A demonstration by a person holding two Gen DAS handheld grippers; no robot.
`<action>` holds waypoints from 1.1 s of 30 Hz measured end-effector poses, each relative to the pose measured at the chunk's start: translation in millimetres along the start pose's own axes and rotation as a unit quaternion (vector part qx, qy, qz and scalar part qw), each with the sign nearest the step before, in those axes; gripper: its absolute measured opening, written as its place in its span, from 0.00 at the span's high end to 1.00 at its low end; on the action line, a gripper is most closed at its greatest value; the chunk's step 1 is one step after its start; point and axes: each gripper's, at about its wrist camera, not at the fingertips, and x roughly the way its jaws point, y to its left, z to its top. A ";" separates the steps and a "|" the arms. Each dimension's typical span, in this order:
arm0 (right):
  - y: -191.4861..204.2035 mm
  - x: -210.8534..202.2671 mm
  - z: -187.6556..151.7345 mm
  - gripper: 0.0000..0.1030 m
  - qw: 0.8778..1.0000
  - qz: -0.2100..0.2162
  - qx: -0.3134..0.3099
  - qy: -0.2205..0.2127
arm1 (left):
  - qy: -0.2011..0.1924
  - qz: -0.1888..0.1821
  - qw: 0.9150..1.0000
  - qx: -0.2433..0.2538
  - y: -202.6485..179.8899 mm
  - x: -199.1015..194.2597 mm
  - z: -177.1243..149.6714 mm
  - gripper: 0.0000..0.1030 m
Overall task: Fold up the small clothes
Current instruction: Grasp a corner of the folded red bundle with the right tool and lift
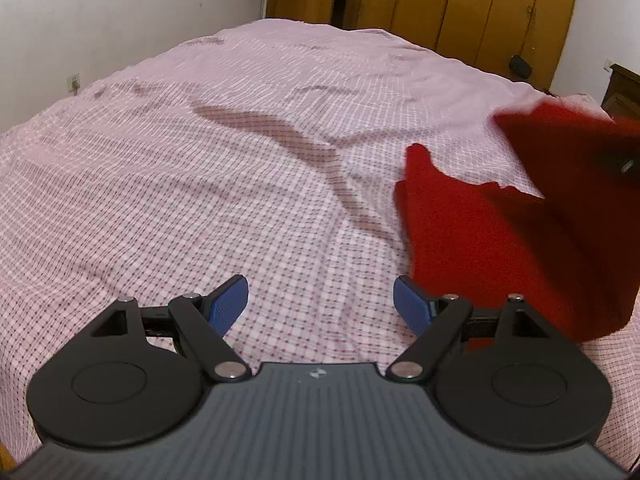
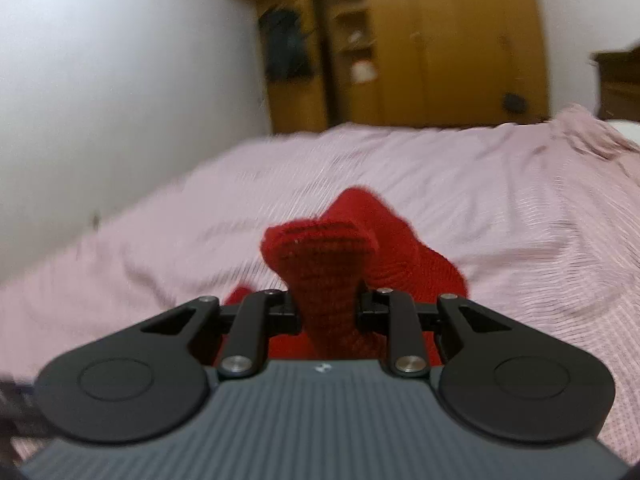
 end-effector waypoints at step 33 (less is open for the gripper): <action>101.9 43.6 -52.5 0.76 0.995 0.012 -0.097 0.015 | 0.022 0.010 0.998 -0.057 74.3 4.7 -19.3 0.18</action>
